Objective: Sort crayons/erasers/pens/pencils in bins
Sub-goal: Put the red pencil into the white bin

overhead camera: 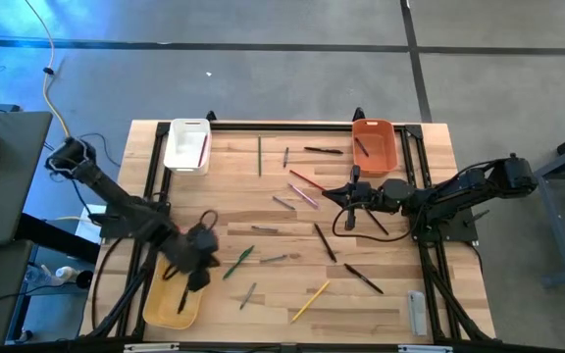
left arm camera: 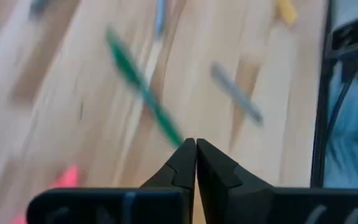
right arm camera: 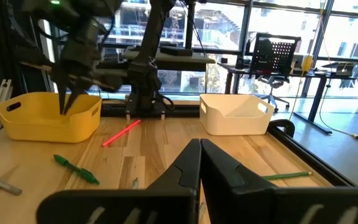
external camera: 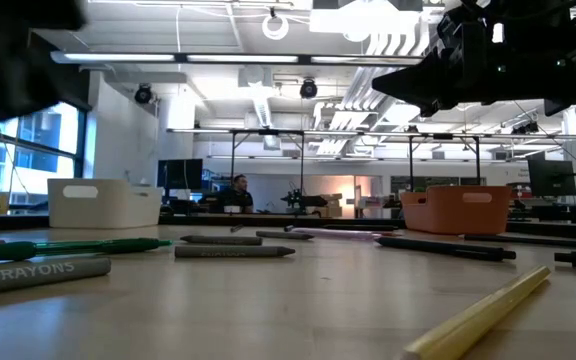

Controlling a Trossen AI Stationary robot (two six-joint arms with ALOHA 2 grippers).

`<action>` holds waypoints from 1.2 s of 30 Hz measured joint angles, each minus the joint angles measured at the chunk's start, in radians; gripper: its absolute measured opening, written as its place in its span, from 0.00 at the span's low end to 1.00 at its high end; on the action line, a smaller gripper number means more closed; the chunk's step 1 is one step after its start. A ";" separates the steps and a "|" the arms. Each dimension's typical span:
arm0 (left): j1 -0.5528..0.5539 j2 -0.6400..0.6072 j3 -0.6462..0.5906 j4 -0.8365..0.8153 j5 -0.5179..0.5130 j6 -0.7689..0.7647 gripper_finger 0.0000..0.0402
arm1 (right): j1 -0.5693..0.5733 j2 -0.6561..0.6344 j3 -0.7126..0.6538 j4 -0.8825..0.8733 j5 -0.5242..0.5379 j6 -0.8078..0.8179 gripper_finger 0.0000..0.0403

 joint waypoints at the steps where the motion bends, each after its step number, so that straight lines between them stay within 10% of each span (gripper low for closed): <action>1: 0.046 -0.007 -0.032 0.078 0.012 0.071 0.00 | 0.000 0.000 0.000 0.000 0.000 0.004 0.00; 17: 0.601 -0.016 -0.434 1.180 0.244 0.681 0.00 | 0.000 0.000 0.121 -0.203 0.154 0.049 0.00; 28: 0.851 -0.015 -0.509 1.354 0.299 0.807 0.00 | -0.001 0.000 0.463 -0.952 0.236 0.202 0.00; 36: 1.037 -0.015 -0.566 1.465 0.477 0.824 0.00 | -0.001 0.014 0.562 -1.125 0.225 0.357 0.00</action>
